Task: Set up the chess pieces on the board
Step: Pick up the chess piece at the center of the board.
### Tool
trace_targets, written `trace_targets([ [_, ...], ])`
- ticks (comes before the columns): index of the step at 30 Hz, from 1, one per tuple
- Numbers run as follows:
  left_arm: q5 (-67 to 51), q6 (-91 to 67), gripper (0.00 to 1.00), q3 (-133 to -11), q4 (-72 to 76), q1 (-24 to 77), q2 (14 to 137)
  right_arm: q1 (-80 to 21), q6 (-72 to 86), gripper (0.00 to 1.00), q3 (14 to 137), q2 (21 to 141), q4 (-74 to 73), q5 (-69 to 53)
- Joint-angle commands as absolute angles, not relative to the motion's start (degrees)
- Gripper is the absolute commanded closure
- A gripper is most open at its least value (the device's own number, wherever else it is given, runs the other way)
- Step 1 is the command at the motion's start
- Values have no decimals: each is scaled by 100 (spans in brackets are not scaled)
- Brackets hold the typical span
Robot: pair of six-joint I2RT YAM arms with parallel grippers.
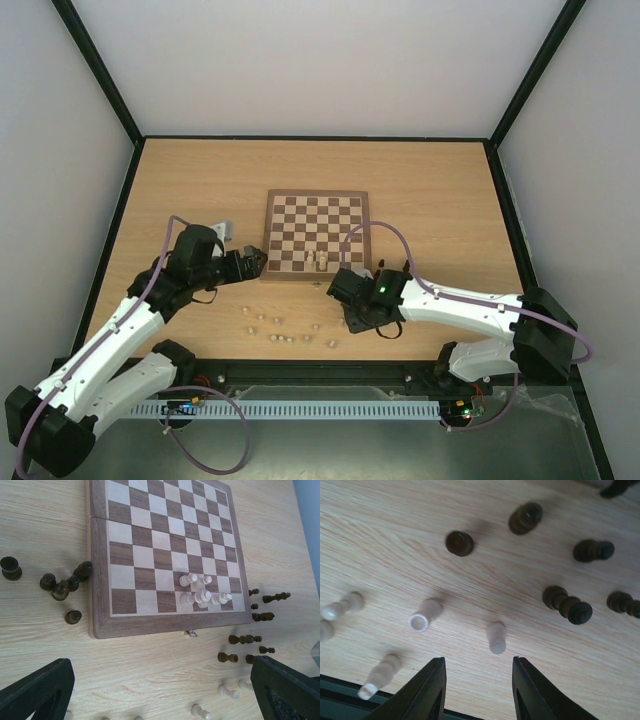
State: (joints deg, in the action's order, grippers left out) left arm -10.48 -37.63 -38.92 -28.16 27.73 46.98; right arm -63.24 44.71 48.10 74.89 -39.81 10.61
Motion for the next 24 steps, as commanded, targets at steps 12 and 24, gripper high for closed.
trace_targets([
  [12,-1129,-3600,1,-3960,-2722,2804,4778,-6365,4864,66,4333,7877,-3769,1046],
  [24,-1097,-3615,1,-3861,-2708,2795,4702,-6313,4754,82,4316,8218,-3573,1081],
])
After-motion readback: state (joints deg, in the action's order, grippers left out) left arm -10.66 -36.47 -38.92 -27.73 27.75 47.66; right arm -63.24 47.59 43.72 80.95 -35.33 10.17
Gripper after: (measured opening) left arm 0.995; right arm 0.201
